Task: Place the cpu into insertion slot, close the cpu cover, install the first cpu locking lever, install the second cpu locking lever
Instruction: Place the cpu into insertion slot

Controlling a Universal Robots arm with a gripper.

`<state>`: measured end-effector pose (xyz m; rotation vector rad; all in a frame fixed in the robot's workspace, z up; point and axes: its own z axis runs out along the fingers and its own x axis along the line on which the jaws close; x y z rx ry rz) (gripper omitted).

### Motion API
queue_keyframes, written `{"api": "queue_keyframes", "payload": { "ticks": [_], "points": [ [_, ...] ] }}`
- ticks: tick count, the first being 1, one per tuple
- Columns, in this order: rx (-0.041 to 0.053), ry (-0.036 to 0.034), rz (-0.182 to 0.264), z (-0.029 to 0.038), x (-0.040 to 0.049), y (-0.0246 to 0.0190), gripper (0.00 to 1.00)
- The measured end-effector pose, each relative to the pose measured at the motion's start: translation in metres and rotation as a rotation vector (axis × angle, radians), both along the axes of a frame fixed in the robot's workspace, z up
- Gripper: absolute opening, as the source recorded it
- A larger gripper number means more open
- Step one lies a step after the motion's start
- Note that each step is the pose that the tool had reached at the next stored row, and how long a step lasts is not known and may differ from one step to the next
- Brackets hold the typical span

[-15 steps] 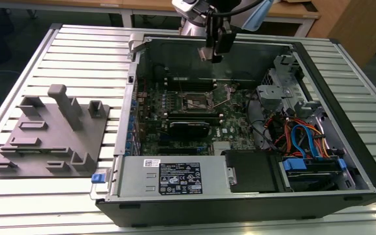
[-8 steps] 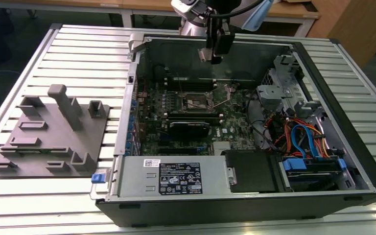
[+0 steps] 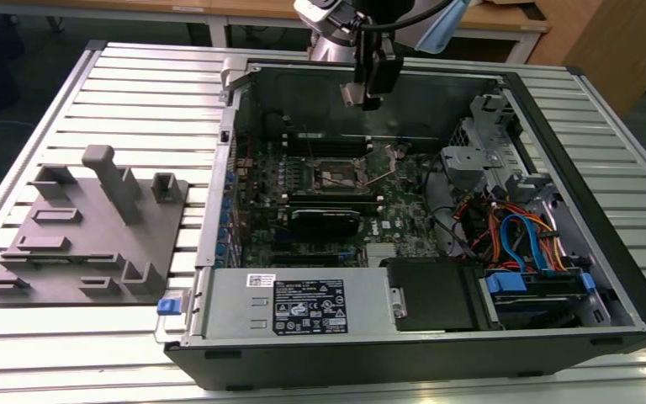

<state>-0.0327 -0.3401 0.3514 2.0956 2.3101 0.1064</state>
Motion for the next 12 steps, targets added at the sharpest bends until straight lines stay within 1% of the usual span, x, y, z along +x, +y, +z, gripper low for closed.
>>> {"api": "queue_keyframes", "payload": {
  "ticks": [5,6,9,12],
  "points": [
    [0.0001,0.0,-0.004,-0.0004,0.0,0.0,0.54],
    [0.0001,-0.0001,-0.011,-0.0006,0.0,0.0,0.54],
    [0.0002,-0.0001,-0.052,-0.0011,-0.0001,0.0,0.54],
    [0.0,0.0,-0.061,-0.0011,-0.0001,0.0,0.54]
  ]
}}
